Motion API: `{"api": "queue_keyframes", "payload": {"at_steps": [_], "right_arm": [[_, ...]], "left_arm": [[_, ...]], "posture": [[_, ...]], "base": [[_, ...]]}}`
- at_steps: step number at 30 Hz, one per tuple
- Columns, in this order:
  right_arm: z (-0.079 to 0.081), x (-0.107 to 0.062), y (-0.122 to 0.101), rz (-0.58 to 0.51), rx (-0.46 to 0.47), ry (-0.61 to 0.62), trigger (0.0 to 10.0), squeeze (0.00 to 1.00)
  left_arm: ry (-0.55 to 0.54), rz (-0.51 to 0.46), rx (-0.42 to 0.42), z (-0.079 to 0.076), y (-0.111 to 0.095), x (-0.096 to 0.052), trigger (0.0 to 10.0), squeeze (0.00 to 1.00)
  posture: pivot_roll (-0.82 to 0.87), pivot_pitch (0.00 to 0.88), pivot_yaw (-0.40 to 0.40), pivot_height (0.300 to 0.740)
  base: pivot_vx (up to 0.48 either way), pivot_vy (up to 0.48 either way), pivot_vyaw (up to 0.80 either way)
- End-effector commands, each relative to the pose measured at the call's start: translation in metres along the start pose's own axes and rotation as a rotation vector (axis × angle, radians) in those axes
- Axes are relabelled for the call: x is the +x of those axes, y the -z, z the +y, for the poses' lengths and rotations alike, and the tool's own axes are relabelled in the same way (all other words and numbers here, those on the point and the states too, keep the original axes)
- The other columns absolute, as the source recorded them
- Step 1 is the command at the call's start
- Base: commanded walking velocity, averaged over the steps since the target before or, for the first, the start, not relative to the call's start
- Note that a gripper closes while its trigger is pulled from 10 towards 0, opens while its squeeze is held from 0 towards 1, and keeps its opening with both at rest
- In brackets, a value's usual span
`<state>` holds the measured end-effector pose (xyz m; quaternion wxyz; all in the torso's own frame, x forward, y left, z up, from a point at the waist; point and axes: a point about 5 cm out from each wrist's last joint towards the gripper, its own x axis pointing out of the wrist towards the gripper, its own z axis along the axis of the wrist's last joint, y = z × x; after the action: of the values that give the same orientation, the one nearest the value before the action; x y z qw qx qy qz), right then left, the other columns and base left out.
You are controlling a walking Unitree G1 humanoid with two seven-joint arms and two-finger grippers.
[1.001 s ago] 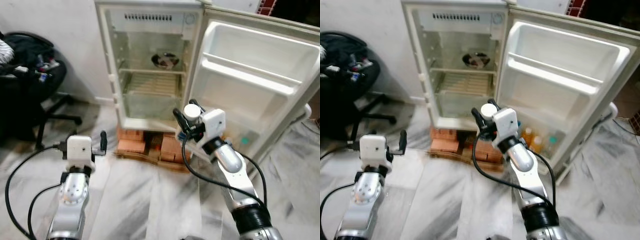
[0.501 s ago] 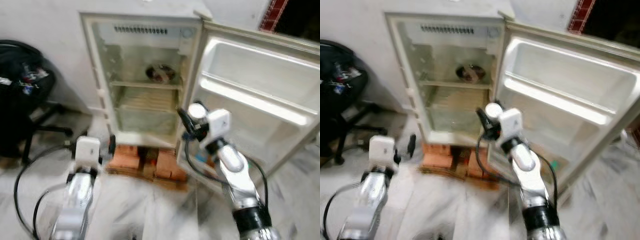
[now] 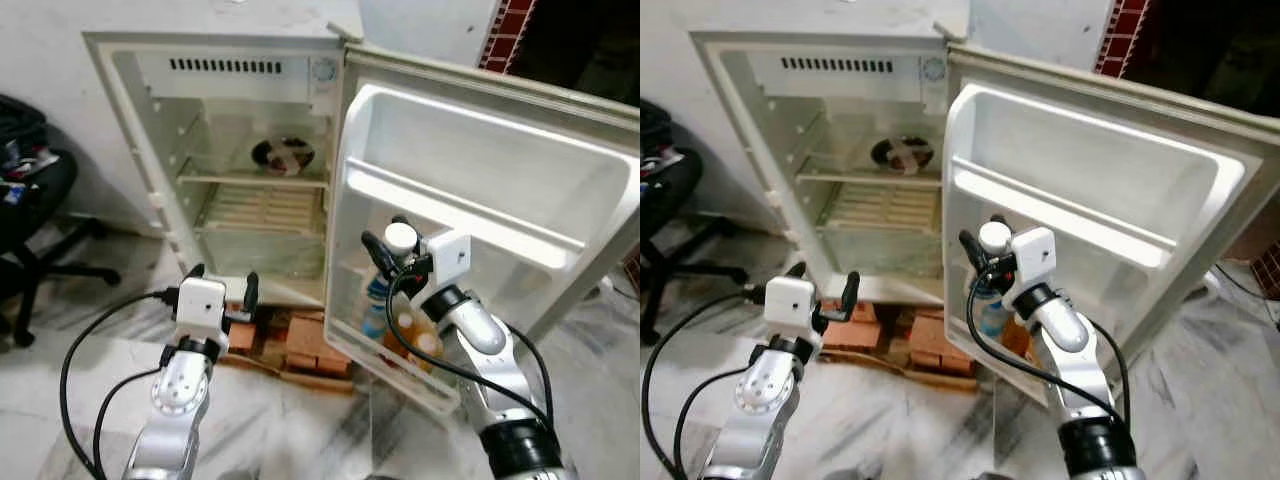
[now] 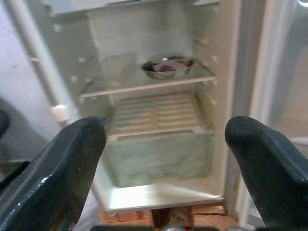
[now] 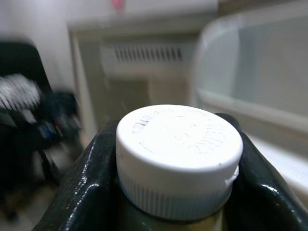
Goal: Restocking fridge
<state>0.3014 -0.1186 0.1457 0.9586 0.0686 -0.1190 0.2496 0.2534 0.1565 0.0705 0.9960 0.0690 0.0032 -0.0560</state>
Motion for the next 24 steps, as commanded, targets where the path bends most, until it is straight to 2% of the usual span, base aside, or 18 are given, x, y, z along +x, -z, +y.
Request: {"api": "queue_keyframes", "payload": {"at_steps": [1,5,6,8,9,11,12,17,18,21,22,24], "right_arm": [[-0.003,0.012,-0.033,-0.129,0.026,0.012,10.0,0.0],[-0.012,0.019,-0.05,-0.189,-0.032,0.082,10.0,0.0],[-0.024,0.021,-0.059,-0.217,-0.113,0.166,10.0,0.0],[-0.037,0.022,-0.066,-0.233,-0.184,0.235,10.0,0.0],[-0.049,0.022,-0.071,-0.24,-0.22,0.289,10.0,0.0],[-0.054,0.021,-0.073,-0.241,-0.233,0.315,10.0,0.0],[-0.07,0.019,-0.081,-0.234,-0.315,0.39,10.0,0.0],[-0.09,0.013,-0.095,-0.248,-0.402,0.516,10.0,0.0],[-0.096,0.01,-0.097,-0.24,-0.442,0.552,10.0,0.0],[-0.105,0.006,-0.095,-0.191,-0.539,0.622,10.0,0.0],[-0.112,0.002,-0.088,-0.143,-0.574,0.667,10.0,0.0],[-0.117,-0.001,-0.083,-0.11,-0.592,0.697,10.0,0.0]], "left_arm": [[0.007,0.005,0.008,0.001,0.0,-0.001,10.0,0.0],[0.009,0.005,0.009,0.001,0.0,0.0,10.0,0.0],[0.01,0.004,0.01,0.001,0.0,0.0,10.0,0.0],[0.01,0.003,0.01,0.001,0.0,0.0,10.0,0.0],[0.009,0.003,0.011,0.001,0.0,0.0,10.0,0.0],[0.008,0.003,0.011,0.001,0.0,0.0,10.0,0.0],[0.008,0.002,0.011,0.001,-0.001,0.0,10.0,0.0],[0.009,0.0,0.012,0.001,-0.001,-0.001,10.0,0.0],[0.011,0.0,0.012,0.001,-0.001,-0.001,10.0,0.0],[0.014,-0.001,0.012,0.001,-0.001,-0.001,10.0,0.0],[0.016,-0.002,0.011,0.001,-0.001,-0.001,10.0,0.0],[0.018,-0.002,0.011,0.001,-0.002,-0.001,10.0,0.0]], "posture": [[0.06,0.0,-0.022,0.74],[0.06,0.0,-0.021,0.74],[0.06,0.0,-0.023,0.74],[0.06,0.0,-0.023,0.74],[0.06,0.0,-0.024,0.74],[0.06,0.0,-0.024,0.74],[0.07,0.0,-0.026,0.74],[0.07,0.0,-0.025,0.74],[0.07,0.0,-0.024,0.74],[0.07,0.0,-0.023,0.74],[0.07,0.0,-0.023,0.74],[0.07,0.0,-0.023,0.74]], "base": [[0.0,0.0,0.0],[0.0,0.0,0.0],[0.0,0.0,0.0],[0.0,0.0,0.0],[0.0,0.0,0.0],[0.0,0.0,0.0],[0.0,0.0,0.0],[0.0,0.0,0.0],[0.0,0.0,0.0],[0.0,0.0,0.0],[0.0,-0.289,0.0],[0.0,-0.322,0.0]]}}
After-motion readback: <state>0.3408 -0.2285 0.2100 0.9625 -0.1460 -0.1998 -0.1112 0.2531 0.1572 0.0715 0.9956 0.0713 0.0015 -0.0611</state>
